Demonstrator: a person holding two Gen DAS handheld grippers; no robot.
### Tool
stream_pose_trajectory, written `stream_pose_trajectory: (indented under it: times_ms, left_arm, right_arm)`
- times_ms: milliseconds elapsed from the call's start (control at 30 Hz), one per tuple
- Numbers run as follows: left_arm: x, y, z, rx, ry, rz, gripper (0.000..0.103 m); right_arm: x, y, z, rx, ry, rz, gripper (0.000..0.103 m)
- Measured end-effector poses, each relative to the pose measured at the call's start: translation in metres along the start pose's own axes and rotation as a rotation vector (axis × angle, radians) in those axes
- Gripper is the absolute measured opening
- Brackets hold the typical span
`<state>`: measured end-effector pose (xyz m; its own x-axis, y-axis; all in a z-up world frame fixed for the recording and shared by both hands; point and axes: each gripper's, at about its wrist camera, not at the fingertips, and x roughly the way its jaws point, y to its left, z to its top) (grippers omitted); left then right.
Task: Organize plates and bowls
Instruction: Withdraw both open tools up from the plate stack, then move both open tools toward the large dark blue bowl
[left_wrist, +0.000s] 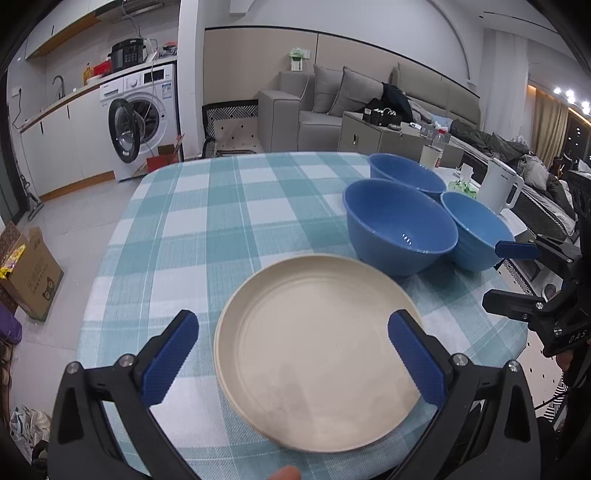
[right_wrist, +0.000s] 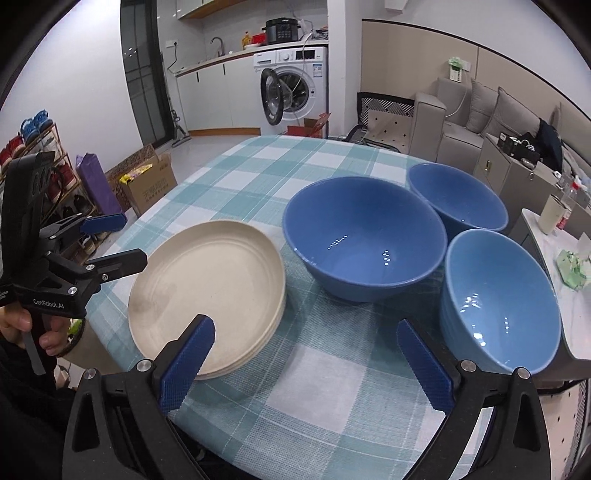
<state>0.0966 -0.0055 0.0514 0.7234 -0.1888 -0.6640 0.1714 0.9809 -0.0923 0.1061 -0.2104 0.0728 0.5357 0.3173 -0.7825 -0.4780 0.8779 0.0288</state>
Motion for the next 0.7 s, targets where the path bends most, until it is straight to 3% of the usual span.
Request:
stream_pose_trajectory:
  times_ms: [700]
  left_arm:
    - [-0.002,-0.056,0.071,0.090,-0.114,-0.013,0.103]
  right_arm:
    - [-0.076,-0.067,0.013,0.112,-0.155,-0.067,0.101]
